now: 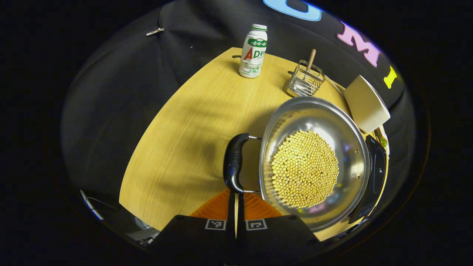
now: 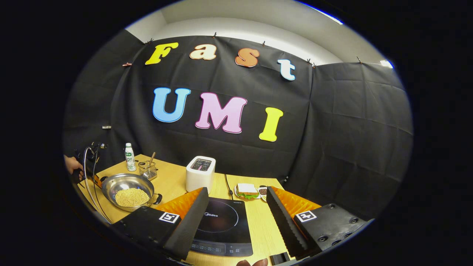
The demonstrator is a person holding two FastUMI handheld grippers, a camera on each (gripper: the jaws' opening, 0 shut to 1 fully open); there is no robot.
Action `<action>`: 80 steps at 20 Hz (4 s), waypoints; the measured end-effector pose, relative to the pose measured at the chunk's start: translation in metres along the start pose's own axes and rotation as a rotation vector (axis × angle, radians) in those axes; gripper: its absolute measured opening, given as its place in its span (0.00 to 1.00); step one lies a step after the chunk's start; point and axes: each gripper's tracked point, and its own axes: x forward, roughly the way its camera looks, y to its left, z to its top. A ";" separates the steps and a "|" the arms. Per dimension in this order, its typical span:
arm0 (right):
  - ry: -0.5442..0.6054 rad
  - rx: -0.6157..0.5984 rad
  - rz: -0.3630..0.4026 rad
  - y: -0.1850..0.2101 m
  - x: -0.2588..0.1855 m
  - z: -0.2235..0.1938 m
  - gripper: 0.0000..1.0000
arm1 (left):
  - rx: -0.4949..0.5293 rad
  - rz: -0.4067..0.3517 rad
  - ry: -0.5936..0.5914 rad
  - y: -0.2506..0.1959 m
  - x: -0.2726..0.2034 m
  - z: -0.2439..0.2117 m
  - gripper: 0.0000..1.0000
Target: First push the handle of the pot to place it horizontally, then grasp the pot with both hands and set it on the induction cooktop.
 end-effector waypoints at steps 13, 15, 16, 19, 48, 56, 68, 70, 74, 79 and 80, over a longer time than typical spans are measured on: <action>0.109 0.000 0.147 0.077 0.030 -0.021 0.98 | 0.026 -0.004 -0.129 0.022 0.000 0.026 0.05; 0.130 0.024 0.194 0.102 0.039 -0.026 0.98 | 0.077 0.004 -0.215 0.031 -0.014 0.033 0.05; 0.143 0.037 0.213 0.113 0.043 -0.030 0.98 | 0.109 0.002 -0.256 0.032 -0.022 0.038 0.05; 0.217 0.078 0.262 0.147 0.058 -0.049 0.98 | 0.183 -0.040 -0.388 0.023 -0.046 0.059 0.06; 0.728 0.213 0.395 0.320 0.172 -0.213 0.90 | 0.225 -0.129 -0.261 -0.020 0.028 0.075 0.75; 0.808 0.211 0.372 0.334 0.170 -0.238 0.78 | 0.238 -0.119 -0.250 -0.016 0.032 0.075 0.65; 0.808 0.194 0.358 0.315 0.163 -0.219 0.53 | 0.239 -0.103 -0.281 -0.029 0.000 0.073 0.56; 0.795 0.186 0.373 0.304 0.158 -0.203 0.53 | 0.234 -0.090 -0.271 -0.038 -0.021 0.072 0.56; 0.813 0.194 0.378 0.266 0.140 -0.180 0.53 | 0.247 -0.081 -0.250 -0.068 -0.062 0.062 0.56; 0.802 0.192 0.356 0.203 0.128 -0.165 0.53 | 0.263 -0.116 -0.224 -0.123 -0.085 0.046 0.56; 0.801 0.197 0.344 0.190 0.126 -0.164 0.53 | 0.270 -0.124 -0.224 -0.135 -0.089 0.044 0.55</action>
